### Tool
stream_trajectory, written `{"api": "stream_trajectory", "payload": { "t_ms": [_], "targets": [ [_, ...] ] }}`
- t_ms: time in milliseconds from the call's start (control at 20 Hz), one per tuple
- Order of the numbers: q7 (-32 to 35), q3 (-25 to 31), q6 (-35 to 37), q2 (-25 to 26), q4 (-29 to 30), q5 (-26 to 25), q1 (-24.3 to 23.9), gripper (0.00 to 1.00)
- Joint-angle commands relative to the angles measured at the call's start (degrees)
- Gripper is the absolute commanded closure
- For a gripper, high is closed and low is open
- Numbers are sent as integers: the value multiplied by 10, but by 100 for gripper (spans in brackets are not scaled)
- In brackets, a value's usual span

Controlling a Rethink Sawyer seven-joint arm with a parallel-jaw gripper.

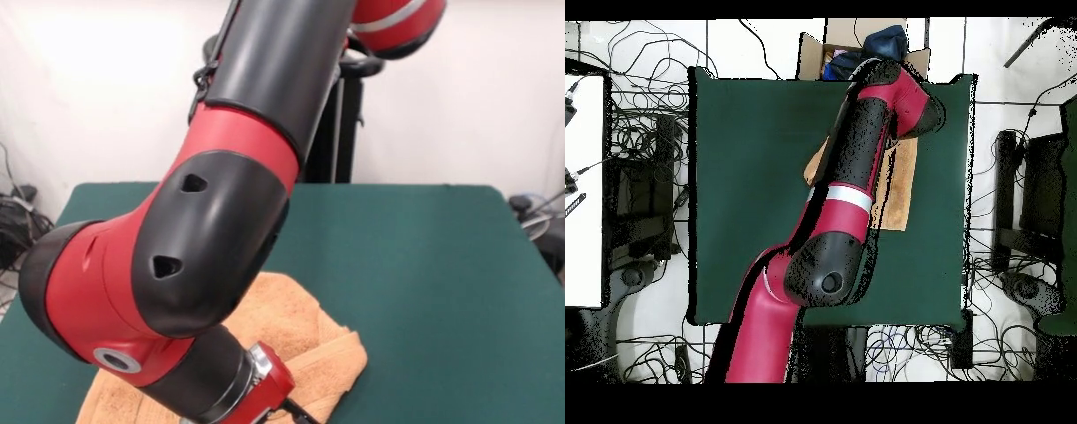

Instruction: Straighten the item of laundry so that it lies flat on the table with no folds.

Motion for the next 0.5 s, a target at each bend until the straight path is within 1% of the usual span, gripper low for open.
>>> {"api": "stream_trajectory", "payload": {
  "t_ms": [50,300,500],
  "targets": [
    [236,-49,-10,60,44,-16,11,0],
    [262,-83,-24,63,49,-29,15,0],
    [316,-123,-39,66,43,-44,15,0]
  ]
}}
